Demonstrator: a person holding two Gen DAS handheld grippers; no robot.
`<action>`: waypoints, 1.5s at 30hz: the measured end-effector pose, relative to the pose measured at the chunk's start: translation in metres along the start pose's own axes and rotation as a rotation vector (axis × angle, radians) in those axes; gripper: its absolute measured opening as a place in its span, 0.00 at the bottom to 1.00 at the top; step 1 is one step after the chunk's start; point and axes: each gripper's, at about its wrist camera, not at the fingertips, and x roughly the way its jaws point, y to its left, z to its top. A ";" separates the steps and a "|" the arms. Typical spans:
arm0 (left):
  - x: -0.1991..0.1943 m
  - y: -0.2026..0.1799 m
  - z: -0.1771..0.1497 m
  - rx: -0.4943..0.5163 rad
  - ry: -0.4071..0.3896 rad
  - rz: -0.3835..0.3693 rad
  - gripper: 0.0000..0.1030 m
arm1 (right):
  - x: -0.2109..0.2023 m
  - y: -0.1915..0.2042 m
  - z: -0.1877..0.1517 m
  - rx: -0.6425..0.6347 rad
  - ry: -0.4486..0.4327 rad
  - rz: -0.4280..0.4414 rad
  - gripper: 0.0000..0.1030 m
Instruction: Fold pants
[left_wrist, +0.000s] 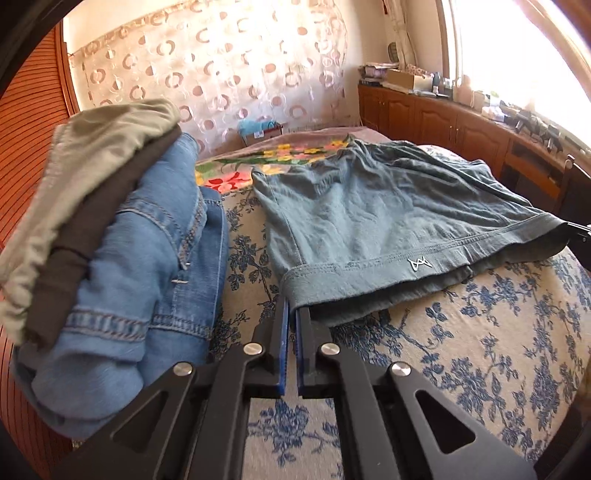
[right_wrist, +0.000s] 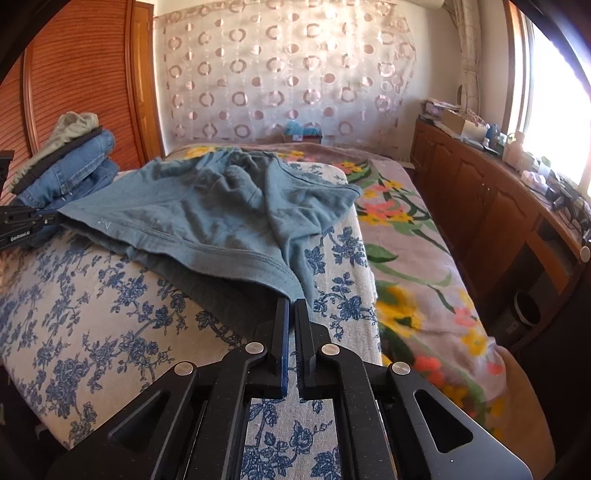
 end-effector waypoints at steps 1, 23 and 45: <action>-0.004 0.001 -0.002 -0.003 -0.007 -0.003 0.00 | -0.002 0.000 0.000 -0.002 -0.004 0.005 0.00; -0.063 0.003 -0.046 -0.062 -0.058 -0.059 0.00 | -0.057 0.009 -0.040 0.011 0.008 0.100 0.00; -0.075 0.003 -0.065 -0.083 -0.044 -0.110 0.00 | -0.082 0.006 -0.069 0.058 0.037 0.104 0.00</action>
